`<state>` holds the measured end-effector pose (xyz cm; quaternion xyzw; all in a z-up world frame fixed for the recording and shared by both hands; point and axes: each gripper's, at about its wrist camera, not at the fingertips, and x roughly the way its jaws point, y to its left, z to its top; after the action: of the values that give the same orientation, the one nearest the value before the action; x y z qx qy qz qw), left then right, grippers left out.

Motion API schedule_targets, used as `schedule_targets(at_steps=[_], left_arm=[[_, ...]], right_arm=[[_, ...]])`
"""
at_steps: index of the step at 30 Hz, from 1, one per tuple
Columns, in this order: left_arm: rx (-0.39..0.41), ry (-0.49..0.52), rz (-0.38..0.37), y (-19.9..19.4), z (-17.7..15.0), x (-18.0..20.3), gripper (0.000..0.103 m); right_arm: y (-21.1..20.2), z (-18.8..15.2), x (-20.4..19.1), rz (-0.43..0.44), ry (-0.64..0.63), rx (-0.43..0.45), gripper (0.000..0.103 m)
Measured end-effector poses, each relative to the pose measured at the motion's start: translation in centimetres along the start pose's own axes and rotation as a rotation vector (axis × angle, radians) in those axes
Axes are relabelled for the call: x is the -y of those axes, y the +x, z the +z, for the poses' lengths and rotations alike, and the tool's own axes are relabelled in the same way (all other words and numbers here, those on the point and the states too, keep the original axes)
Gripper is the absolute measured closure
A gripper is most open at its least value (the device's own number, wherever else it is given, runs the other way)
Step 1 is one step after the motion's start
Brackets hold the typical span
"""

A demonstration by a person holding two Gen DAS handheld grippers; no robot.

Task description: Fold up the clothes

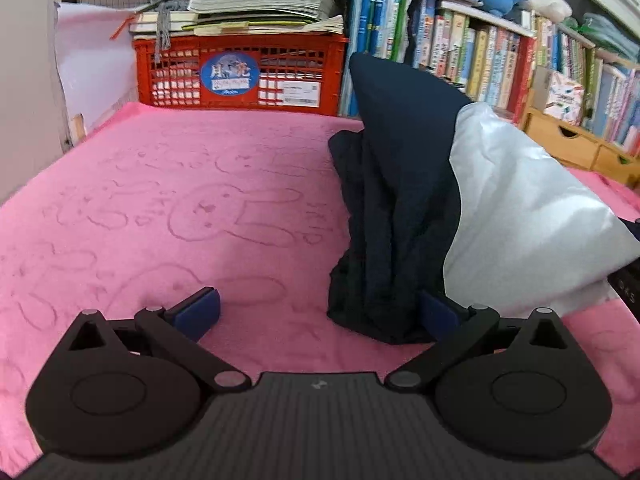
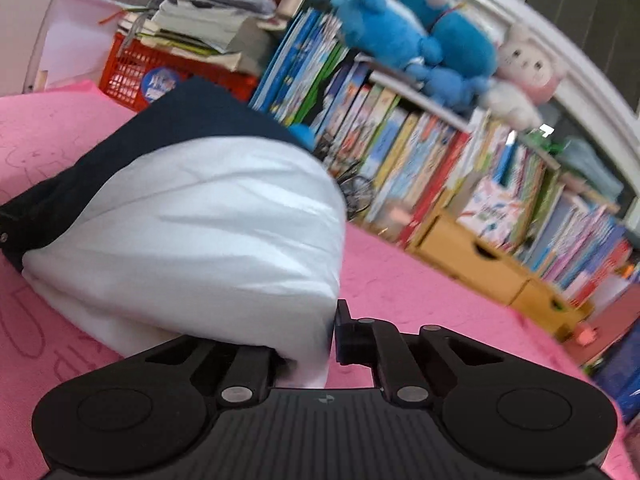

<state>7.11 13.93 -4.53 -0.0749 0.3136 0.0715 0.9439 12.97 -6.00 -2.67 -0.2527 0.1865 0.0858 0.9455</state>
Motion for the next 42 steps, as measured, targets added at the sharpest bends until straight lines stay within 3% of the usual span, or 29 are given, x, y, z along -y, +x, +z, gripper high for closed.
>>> schedule_targets(at_steps=[7,12,16,18,19,22,24,26,33,40,42], left_arm=[[0.039,0.027,-0.118,-4.6,-1.1,0.8,0.000],[0.018,0.070,-0.003,-6.1,-2.7,0.7,0.000],[-0.039,0.045,-0.007,-5.8,-3.7,0.0,0.000],[-0.037,0.026,-0.052,-6.6,-3.6,-0.4,0.000],[-0.035,0.016,-0.078,-7.1,-3.6,-0.5,0.000],[-0.015,-0.057,-0.354,-9.2,-3.3,-1.1,0.000],[-0.008,-0.073,-0.539,-10.0,-3.5,-0.5,0.000],[-0.015,-0.065,-0.623,-9.8,-4.0,0.7,0.000],[-0.103,-0.179,-0.627,-5.4,-4.1,3.9,0.004],[-0.049,-0.184,-0.657,-6.1,-3.3,5.2,0.006],[-0.073,-0.203,-0.628,-4.8,-2.7,5.9,0.015]], right_arm=[[-5.8,-0.9,4.0,-0.044,0.043,0.049,0.095],[-11.1,-4.0,6.5,-0.066,0.068,0.019,0.095],[-11.8,-8.0,6.1,-0.042,0.057,-0.075,0.094],[-11.5,-9.8,4.9,-0.044,0.022,-0.096,0.093],[-11.5,-10.2,4.1,-0.066,-0.011,-0.080,0.092],[-11.3,-10.8,2.4,-0.109,-0.080,-0.039,0.090],[-11.2,-10.9,2.3,-0.103,-0.059,-0.034,0.088],[-11.1,-11.1,2.4,-0.100,-0.040,-0.032,0.087],[-11.3,-11.6,2.5,-0.095,0.012,-0.014,0.083],[-11.3,-12.0,2.9,-0.086,0.072,0.007,0.080],[-11.2,-12.0,2.8,-0.085,0.083,0.013,0.079]])
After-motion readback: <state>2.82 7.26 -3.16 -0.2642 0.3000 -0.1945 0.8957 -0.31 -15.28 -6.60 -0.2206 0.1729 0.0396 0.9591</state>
